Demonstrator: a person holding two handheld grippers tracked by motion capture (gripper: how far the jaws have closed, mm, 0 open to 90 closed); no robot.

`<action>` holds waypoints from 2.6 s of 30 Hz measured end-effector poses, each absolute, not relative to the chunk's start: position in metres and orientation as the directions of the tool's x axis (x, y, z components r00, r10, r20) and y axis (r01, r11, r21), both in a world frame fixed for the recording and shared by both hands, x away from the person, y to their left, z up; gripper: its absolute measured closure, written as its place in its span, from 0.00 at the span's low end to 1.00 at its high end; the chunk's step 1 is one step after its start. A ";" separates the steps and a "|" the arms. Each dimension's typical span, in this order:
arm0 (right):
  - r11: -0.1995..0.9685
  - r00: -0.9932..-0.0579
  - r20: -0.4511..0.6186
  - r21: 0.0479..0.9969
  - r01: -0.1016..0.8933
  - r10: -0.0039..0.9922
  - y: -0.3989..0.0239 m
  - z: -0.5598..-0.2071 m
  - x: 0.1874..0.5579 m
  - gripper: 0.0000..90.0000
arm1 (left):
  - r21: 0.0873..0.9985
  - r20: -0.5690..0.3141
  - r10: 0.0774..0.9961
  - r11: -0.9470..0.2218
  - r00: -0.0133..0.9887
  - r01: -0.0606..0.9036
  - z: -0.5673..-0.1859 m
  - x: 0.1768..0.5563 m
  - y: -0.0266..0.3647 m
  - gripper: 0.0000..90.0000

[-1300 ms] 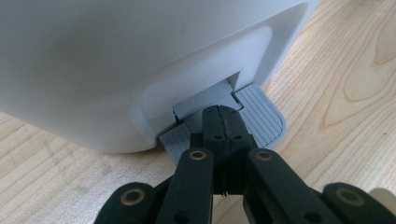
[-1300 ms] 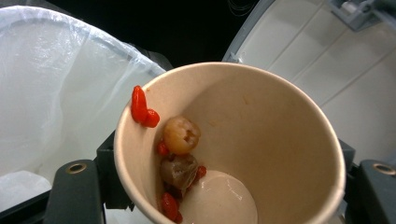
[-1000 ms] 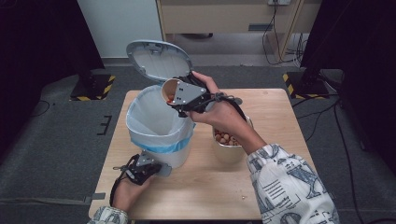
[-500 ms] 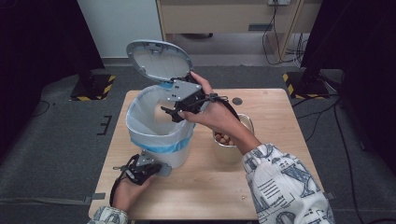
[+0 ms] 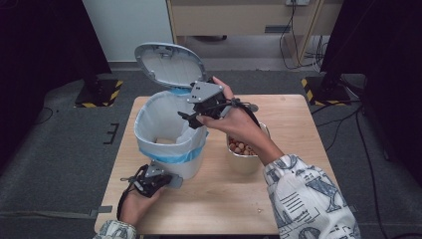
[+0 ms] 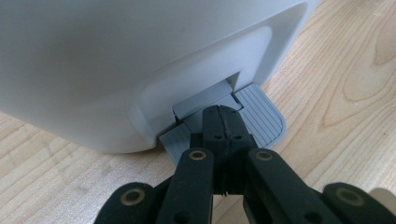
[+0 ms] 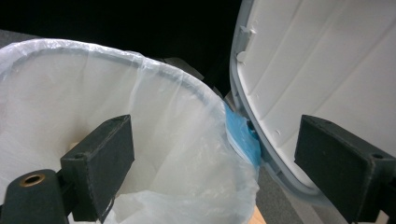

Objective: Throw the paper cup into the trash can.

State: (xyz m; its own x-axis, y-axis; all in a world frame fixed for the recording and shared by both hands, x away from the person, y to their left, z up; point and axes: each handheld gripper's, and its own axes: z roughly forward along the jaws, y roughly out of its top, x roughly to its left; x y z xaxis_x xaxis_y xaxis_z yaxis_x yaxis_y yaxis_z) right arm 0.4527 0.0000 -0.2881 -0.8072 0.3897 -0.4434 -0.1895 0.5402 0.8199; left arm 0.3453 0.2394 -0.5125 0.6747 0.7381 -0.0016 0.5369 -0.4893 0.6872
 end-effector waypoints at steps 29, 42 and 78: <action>0.500 -0.780 -0.366 0.862 -0.079 0.508 -0.060 -0.287 0.462 0.11 | 0.688 -0.002 0.738 -0.489 0.675 0.536 -0.513 0.345 0.239 1.00; 0.502 -0.755 -0.353 0.864 -0.038 0.552 -0.085 -0.292 0.467 0.11 | 0.688 -0.002 0.738 -0.489 0.674 0.537 -0.513 0.345 0.239 1.00; 0.487 -0.687 -0.307 0.870 0.077 0.658 -0.135 -0.316 0.479 0.09 | 0.687 -0.007 0.738 -0.486 0.674 0.540 -0.513 0.345 0.240 1.00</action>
State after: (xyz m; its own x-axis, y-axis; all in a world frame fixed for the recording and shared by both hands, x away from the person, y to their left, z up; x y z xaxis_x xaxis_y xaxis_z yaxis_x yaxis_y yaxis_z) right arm 0.4786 -0.1351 -0.3159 -0.6874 0.6582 -0.3070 0.0775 0.4868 0.8701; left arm 0.3451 0.2396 -0.5127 0.6743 0.7384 -0.0071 0.5399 -0.4864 0.6869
